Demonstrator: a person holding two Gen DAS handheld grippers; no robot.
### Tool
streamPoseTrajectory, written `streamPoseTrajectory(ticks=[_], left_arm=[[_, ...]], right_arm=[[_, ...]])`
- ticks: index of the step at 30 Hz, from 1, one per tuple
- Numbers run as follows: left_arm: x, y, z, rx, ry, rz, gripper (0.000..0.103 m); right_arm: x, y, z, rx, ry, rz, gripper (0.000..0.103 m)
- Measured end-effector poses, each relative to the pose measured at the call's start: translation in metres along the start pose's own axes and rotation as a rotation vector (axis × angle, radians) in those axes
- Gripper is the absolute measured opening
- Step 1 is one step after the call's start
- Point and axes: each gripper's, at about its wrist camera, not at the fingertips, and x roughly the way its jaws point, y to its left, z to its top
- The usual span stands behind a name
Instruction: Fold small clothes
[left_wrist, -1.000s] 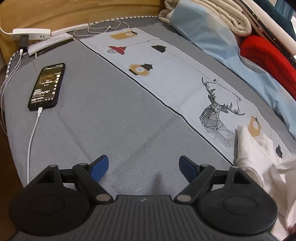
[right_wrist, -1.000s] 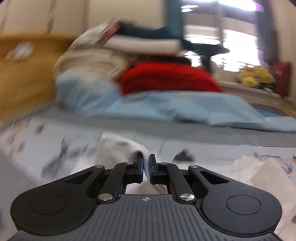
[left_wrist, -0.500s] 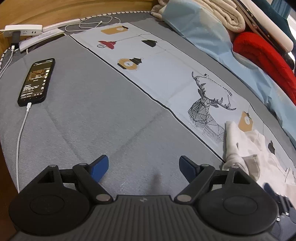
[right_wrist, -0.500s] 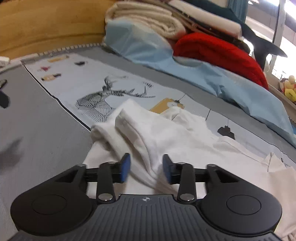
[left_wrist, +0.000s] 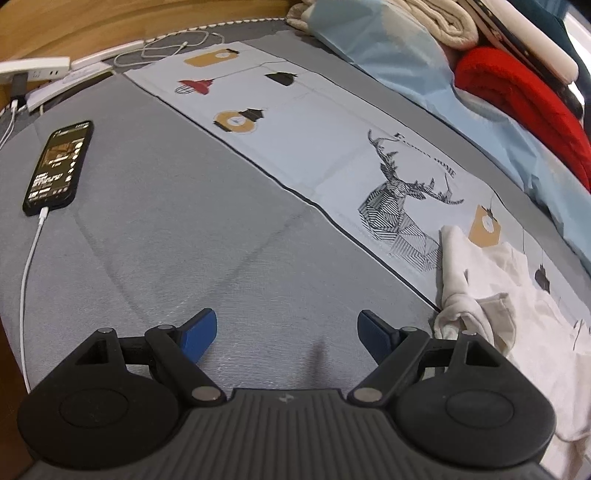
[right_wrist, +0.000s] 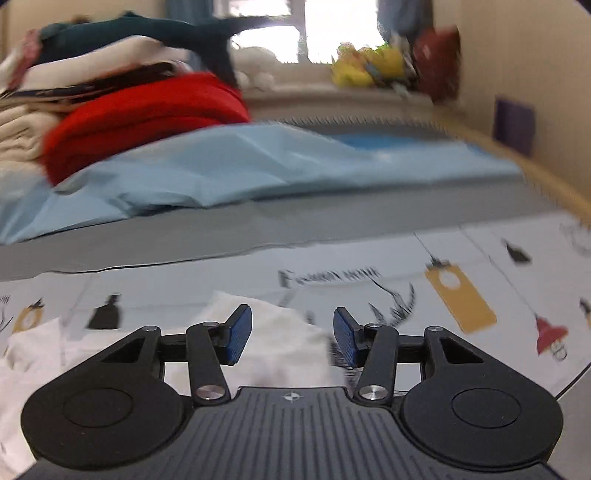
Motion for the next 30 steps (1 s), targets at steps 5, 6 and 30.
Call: streamPoseTrajectory(ticks=[5,6,30], left_arm=[[0.006,-0.014,-0.002,0.012,0.006,0.017,0.087],[0.007,-0.016,-0.002,0.013,0.008,0.017,0.087],[0.018,-0.052,-0.01,0.098,0.015,0.039,0.087]], right_arm=[[0.035,-0.024,-0.001,0.081,0.122,0.028,0.051],[0.04,-0.022,-0.001,0.098,0.13,0.049,0.051],[0.064,-0.089,-0.01,0.3,0.174,0.058,0.029]])
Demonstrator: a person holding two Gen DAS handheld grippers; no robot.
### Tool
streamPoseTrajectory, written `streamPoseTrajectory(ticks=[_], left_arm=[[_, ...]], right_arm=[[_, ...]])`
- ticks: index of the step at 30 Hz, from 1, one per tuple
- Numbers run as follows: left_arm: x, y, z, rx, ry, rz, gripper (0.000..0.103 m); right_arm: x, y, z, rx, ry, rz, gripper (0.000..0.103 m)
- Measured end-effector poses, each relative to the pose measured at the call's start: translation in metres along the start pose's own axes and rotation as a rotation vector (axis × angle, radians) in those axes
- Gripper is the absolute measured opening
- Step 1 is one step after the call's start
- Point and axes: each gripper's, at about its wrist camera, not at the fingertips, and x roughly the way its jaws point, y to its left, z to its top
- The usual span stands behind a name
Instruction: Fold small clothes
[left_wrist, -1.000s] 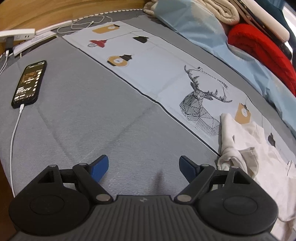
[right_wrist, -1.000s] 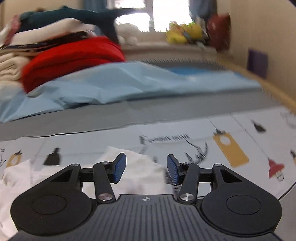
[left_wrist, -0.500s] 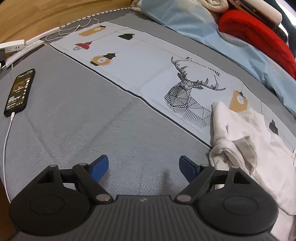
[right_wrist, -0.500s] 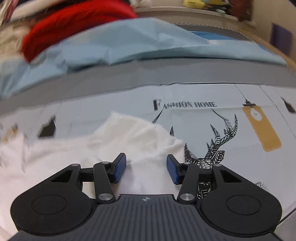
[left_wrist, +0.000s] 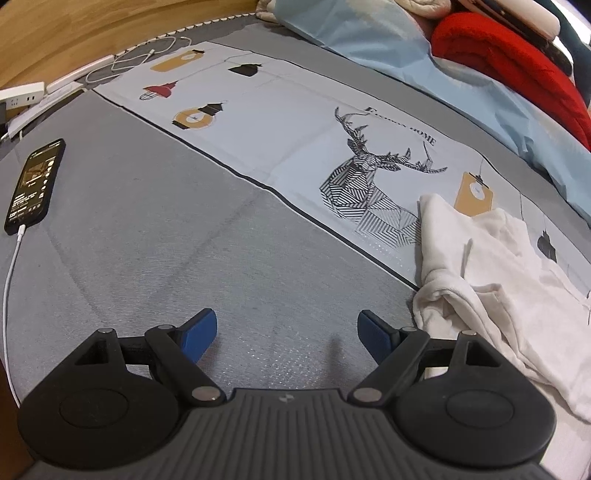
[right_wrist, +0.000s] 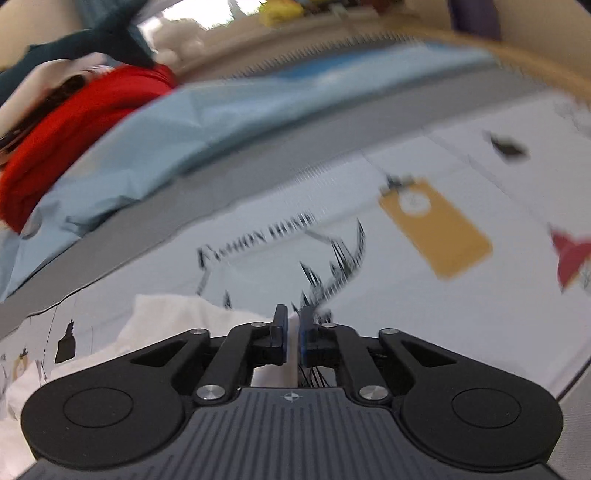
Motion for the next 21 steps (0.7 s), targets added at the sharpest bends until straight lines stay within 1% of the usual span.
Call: streamPoseTrajectory(ticks=[1,2,4,6,7,9,12,13,14,16,17,19,21], left_arm=[[0.0,-0.001,-0.001,0.004,0.0,-0.001,0.087],[0.0,-0.002,-0.001,0.009,-0.001,-0.002,0.087],[0.0,-0.003,-0.001,0.012,-0.004,0.0,0.087],[0.0,-0.001,0.0,0.007,-0.004,0.0,0.087],[-0.001,0.0,0.0,0.001,-0.003,-0.003,0.087],[-0.002,0.004,0.001,-0.011,-0.006,-0.009,0.087],[-0.004,0.006,0.001,-0.024,-0.006,-0.016,0.087],[-0.004,0.006,0.001,-0.022,-0.002,-0.021,0.087],[-0.004,0.006,0.0,-0.018,-0.001,-0.024,0.087],[-0.006,0.002,-0.002,0.006,0.0,-0.027,0.087],[-0.007,0.001,-0.003,0.021,-0.005,-0.029,0.087],[-0.011,-0.004,-0.006,0.055,-0.022,-0.033,0.087],[-0.014,-0.011,-0.009,0.096,-0.041,-0.038,0.087]], right_arm=[[0.002,-0.004,-0.001,0.029,0.025,0.003,0.041],[0.001,-0.006,-0.002,0.05,0.022,-0.001,0.056],[-0.009,-0.005,-0.007,0.052,-0.027,-0.02,0.056],[-0.02,0.006,-0.013,-0.01,-0.051,-0.027,0.056],[-0.027,0.013,-0.016,-0.063,-0.057,-0.017,0.056],[-0.045,0.025,-0.028,-0.179,-0.062,0.028,0.056],[-0.067,0.04,-0.06,-0.359,-0.052,0.047,0.055],[-0.068,0.043,-0.07,-0.422,-0.048,0.019,0.055],[-0.066,0.042,-0.077,-0.456,-0.047,-0.039,0.055],[-0.051,0.031,-0.081,-0.443,-0.015,-0.171,0.056],[-0.047,0.022,-0.079,-0.4,-0.001,-0.201,0.059],[-0.055,0.008,-0.074,-0.306,-0.004,-0.156,0.059],[-0.076,0.003,-0.074,-0.264,-0.016,-0.103,0.059]])
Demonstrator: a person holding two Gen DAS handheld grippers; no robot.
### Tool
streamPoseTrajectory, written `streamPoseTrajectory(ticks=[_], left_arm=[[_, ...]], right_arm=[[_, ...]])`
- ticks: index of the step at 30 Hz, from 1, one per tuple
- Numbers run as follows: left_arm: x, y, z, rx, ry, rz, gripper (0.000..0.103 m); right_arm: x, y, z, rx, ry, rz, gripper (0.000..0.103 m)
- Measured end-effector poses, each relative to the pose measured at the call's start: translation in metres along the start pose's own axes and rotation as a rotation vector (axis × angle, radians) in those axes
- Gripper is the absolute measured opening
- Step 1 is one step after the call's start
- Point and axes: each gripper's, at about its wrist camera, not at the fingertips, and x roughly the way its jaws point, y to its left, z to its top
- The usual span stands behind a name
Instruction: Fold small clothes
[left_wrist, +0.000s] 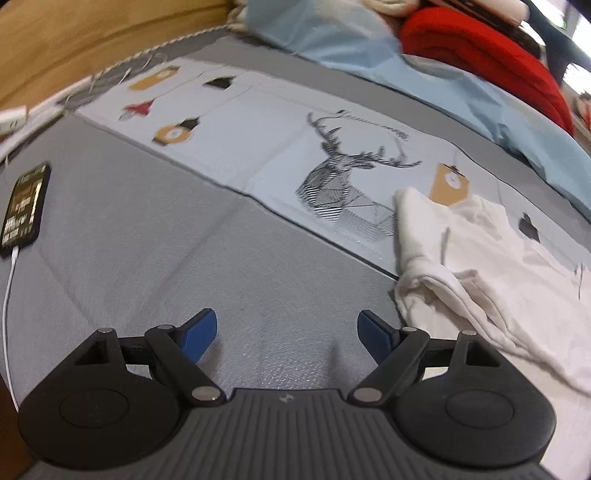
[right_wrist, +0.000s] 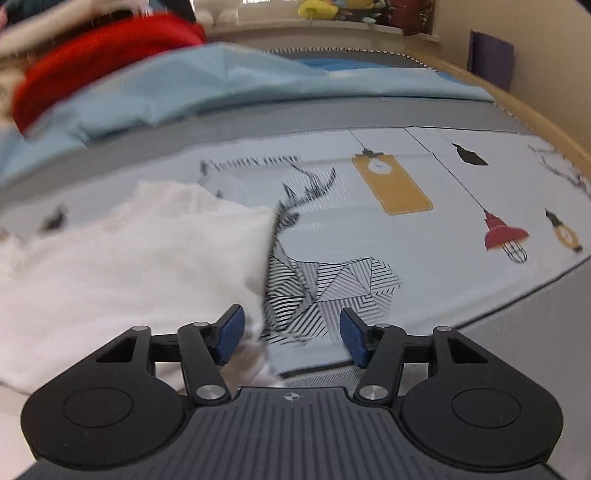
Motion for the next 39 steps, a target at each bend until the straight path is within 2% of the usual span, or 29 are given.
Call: streamPoseTrajectory(ticks=[5,10,14,21,31,36,39], left_arm=[[-0.004,-0.022,-0.01,0.1,-0.001,-0.043,0.087],[-0.009,-0.041,-0.031,0.233,-0.005,-0.086,0.087],[-0.018,-0.048,-0.052,0.303,-0.01,-0.116,0.087],[-0.04,-0.045,-0.099,0.425,-0.007,-0.134,0.087],[-0.072,-0.011,-0.155,0.405,-0.014,-0.153,0.087],[-0.076,0.0,-0.181,0.358,0.02,-0.189,0.087],[-0.077,-0.001,-0.193,0.362,0.033,-0.197,0.087]], right_arm=[[-0.067,-0.008,-0.024,0.027,-0.015,0.132,0.064],[-0.115,-0.015,-0.089,0.022,0.053,0.165,0.065],[-0.146,-0.016,-0.131,0.016,0.065,0.213,0.065],[-0.172,-0.021,-0.162,0.011,0.051,0.246,0.065],[-0.196,-0.038,-0.196,-0.01,0.015,0.228,0.065],[-0.203,-0.046,-0.209,0.011,0.015,0.22,0.065],[-0.204,-0.051,-0.215,0.021,0.022,0.206,0.065]])
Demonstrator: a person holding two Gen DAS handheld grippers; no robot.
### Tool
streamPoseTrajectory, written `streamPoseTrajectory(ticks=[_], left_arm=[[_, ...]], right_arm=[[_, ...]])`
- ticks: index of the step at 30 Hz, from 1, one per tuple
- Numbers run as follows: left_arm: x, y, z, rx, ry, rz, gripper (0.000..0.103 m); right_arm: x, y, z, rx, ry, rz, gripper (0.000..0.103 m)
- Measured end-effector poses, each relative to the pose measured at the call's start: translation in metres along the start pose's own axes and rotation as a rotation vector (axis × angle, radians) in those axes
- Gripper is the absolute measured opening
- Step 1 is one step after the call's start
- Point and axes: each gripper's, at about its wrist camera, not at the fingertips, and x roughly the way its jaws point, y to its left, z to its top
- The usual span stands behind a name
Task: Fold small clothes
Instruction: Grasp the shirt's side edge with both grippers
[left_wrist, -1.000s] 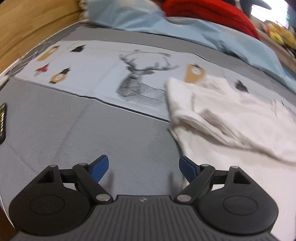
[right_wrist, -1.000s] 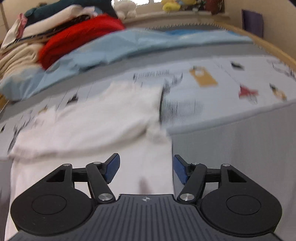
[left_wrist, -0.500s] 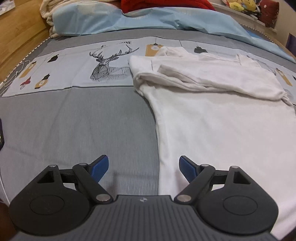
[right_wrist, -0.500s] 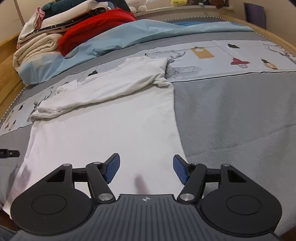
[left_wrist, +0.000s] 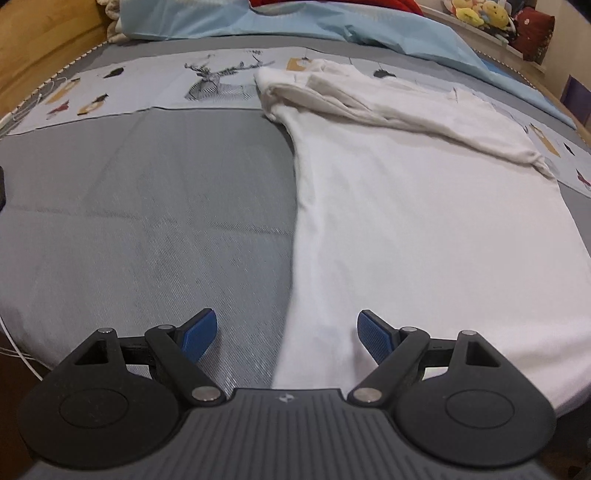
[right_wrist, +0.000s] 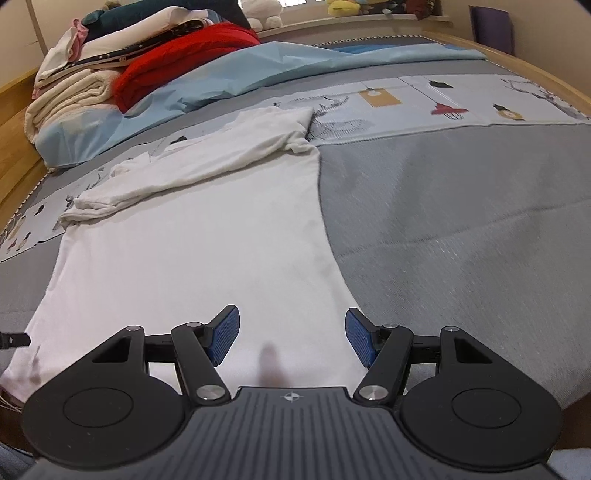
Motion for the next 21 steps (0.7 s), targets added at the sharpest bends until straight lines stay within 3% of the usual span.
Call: streamPoseTrajectory(ticks=[9,17,21], left_arm=[[0.01,-0.001,-0.008,0.017,0.033,0.016,0.087],[0.012,0.001,-0.012,0.028,0.045,-0.004,0.1],[0.014,0.0,-0.015,0.029,0.052,-0.014,0.102]], right_arm=[[-0.002,-0.012,-0.008,0.014,0.014,-0.029,0.065],[0.006,-0.02,-0.009,0.031,0.063,-0.037,0.067],[0.01,-0.023,-0.012,0.023,0.074,-0.029,0.068]])
